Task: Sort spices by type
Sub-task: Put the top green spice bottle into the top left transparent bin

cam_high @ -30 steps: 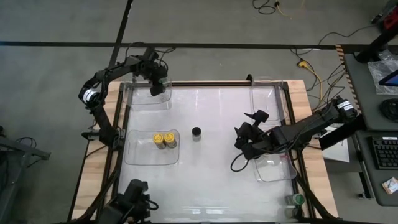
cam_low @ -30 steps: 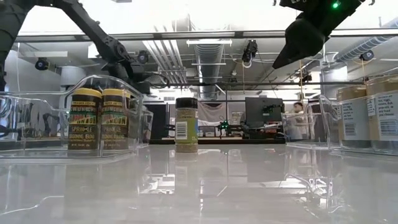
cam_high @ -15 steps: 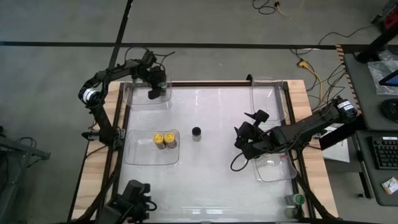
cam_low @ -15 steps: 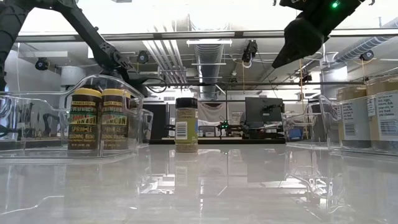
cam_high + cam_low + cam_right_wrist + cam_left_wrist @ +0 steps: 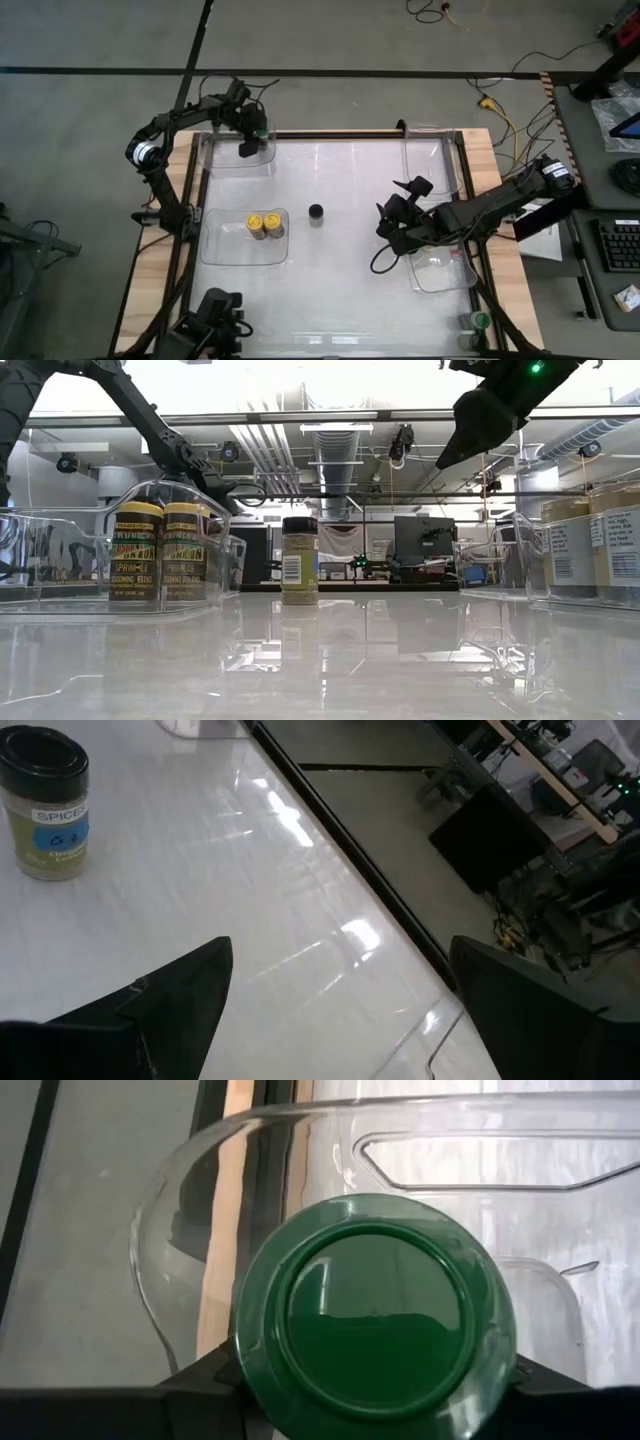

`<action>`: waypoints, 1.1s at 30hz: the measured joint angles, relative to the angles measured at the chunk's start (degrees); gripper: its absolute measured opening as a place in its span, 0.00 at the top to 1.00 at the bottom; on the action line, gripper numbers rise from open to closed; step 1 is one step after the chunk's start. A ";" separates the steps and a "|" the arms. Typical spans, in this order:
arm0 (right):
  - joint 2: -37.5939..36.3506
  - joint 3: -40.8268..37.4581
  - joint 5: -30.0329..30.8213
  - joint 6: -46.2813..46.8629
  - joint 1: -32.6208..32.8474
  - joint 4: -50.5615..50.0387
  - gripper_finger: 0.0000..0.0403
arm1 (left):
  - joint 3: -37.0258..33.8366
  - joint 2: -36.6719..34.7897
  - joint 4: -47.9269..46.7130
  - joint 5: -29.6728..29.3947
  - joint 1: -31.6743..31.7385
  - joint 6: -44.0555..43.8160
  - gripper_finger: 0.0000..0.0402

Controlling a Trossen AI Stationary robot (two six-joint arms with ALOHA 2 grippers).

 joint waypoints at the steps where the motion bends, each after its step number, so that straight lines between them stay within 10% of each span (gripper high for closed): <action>1: 0.00 0.00 0.00 0.02 0.00 0.00 0.10 | -0.02 0.00 0.35 0.00 0.00 -0.03 0.53; 7: 0.00 0.00 0.01 0.26 0.00 -0.01 0.10 | -0.02 0.00 0.88 -0.02 -0.07 -0.09 0.41; 33: 0.02 0.02 0.00 0.17 0.01 -0.38 0.10 | 0.15 -0.02 1.17 -8.37 -0.98 -3.49 0.41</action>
